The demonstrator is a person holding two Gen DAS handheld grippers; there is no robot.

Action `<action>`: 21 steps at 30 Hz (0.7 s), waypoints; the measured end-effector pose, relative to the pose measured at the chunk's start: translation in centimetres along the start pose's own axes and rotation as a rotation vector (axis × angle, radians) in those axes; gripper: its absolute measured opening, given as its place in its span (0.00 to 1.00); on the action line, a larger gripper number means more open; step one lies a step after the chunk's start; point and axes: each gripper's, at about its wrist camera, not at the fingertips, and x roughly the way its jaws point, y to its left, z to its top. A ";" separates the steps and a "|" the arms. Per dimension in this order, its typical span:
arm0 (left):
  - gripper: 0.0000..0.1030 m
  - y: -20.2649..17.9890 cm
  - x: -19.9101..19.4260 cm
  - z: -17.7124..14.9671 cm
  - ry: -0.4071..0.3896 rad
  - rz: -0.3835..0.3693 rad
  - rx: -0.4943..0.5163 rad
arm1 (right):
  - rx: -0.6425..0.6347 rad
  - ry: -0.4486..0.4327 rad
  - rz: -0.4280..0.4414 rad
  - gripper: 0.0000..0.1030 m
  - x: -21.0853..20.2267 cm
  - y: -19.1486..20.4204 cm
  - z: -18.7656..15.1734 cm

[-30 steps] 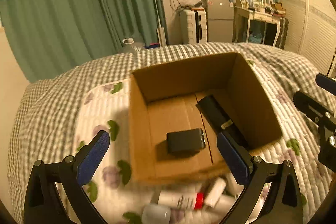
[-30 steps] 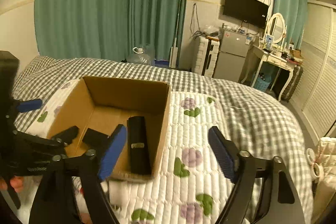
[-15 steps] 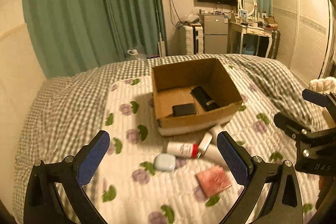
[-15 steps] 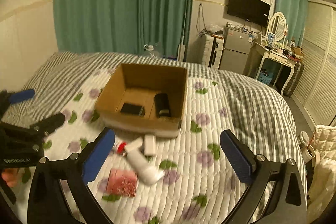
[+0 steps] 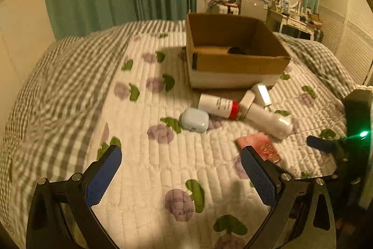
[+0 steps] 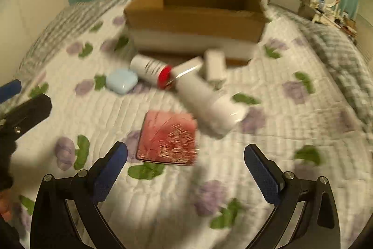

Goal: Organize rigid objects
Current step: 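Grasp the pink rose-printed card with the right gripper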

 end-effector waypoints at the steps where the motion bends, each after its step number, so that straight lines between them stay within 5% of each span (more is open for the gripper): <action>1: 1.00 0.2 0.3 -0.1 0.007 0.003 -0.003 | -0.014 0.008 0.001 0.98 0.9 0.4 0.0; 10: 1.00 1.7 2.8 0.0 0.055 0.032 -0.043 | 0.023 0.079 0.046 0.81 6.4 1.2 0.9; 12: 1.00 1.7 2.9 -0.1 0.060 0.035 -0.036 | 0.022 0.064 0.062 0.67 5.9 1.1 0.9; 21: 1.00 0.4 2.0 1.6 0.033 0.050 0.038 | 0.004 -0.060 0.040 0.67 0.1 -0.4 2.1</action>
